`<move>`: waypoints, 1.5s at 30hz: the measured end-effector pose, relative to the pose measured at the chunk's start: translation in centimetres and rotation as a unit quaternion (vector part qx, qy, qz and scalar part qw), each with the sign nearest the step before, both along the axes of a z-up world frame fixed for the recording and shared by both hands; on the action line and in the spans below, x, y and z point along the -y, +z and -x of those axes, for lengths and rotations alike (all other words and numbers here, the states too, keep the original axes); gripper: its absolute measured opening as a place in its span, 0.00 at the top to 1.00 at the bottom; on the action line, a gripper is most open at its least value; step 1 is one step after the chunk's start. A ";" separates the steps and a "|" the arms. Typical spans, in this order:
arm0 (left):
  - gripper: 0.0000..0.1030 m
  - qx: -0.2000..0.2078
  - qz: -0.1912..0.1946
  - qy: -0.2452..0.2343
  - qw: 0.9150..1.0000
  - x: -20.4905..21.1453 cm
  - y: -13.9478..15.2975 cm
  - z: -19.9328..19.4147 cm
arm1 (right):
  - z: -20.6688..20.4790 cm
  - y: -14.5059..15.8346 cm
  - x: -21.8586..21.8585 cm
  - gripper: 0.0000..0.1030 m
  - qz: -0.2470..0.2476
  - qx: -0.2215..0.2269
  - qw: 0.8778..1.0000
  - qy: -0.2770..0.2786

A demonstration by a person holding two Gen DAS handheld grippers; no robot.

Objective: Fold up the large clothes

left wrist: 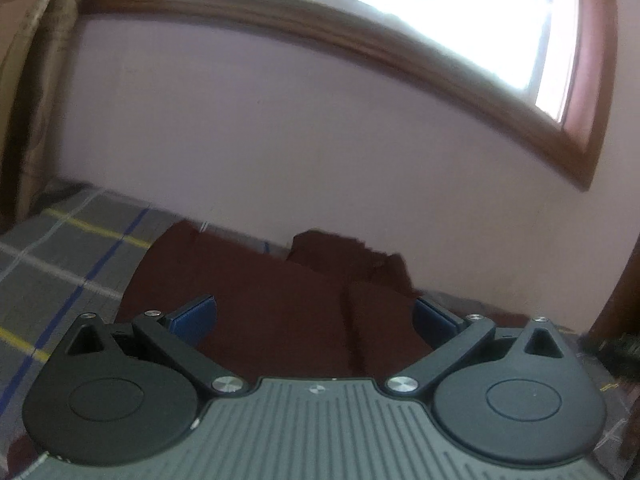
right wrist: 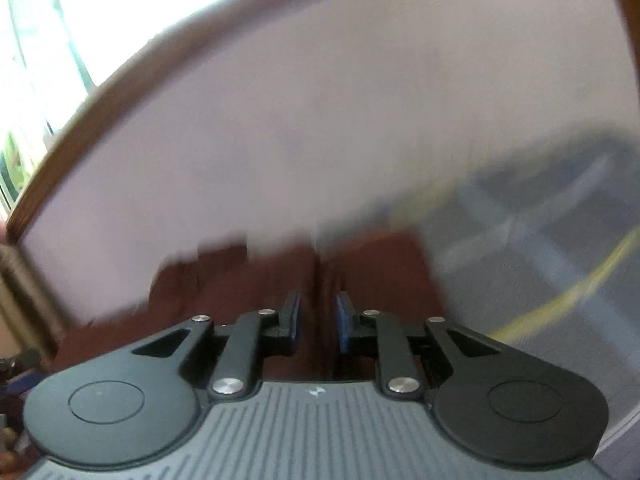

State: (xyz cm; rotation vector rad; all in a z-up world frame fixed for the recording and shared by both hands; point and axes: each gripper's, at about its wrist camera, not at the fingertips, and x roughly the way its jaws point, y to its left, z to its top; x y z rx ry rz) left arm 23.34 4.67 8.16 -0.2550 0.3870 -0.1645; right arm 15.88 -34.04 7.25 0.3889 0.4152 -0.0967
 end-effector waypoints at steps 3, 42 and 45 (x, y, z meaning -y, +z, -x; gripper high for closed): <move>0.02 0.012 -0.006 -0.015 1.000 0.9 0.9 -1.1 | -1.0 3.7 -3.0 0.83 0.063 0.032 0.996 0.049; 0.32 -0.101 -0.005 0.028 0.994 -2.1 -8.2 -13.4 | -12.3 -6.9 -4.3 1.00 0.099 -0.097 0.983 0.120; 0.32 -0.101 -0.002 0.027 0.994 -2.2 -8.2 -13.4 | -12.1 -6.9 -4.3 1.00 0.101 -0.094 0.983 0.119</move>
